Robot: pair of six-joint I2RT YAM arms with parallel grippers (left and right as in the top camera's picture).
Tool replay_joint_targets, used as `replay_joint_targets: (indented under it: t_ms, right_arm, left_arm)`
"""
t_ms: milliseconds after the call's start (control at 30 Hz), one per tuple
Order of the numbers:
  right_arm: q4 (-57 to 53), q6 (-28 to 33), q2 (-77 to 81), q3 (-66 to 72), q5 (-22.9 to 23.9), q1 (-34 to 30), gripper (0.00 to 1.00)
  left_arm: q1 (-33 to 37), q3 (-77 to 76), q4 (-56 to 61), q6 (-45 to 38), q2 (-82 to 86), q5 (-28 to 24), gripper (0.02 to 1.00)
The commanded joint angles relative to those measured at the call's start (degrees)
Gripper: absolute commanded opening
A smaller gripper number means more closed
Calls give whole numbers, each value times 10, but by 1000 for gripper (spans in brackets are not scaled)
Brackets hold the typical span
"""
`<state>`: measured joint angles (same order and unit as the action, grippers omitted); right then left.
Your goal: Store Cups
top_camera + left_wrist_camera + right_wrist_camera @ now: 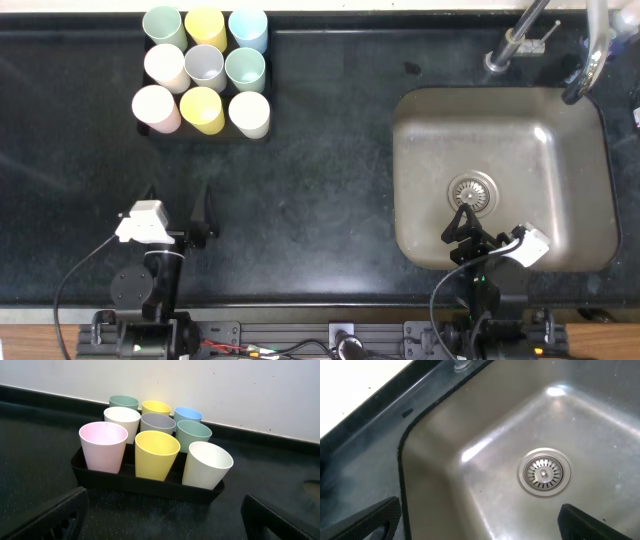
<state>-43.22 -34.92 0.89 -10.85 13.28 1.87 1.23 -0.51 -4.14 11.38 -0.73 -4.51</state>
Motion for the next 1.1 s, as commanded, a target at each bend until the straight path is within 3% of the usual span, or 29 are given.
replay_joint_targets:
  t_ms: [33, 867, 1100]
  right_arm:
    - [1, 2, -7, 11, -3, -2, 998]
    - [20, 13, -7, 11, 5, 0, 998]
    - [154, 123, -7, 31, -35, 0, 998]
  left_arm:
    - [4, 0, -3, -11, 6, -1, 1000]
    - [4, 0, -3, -11, 6, -1, 1000]
    - [4, 0, -3, -11, 6, -1, 998]
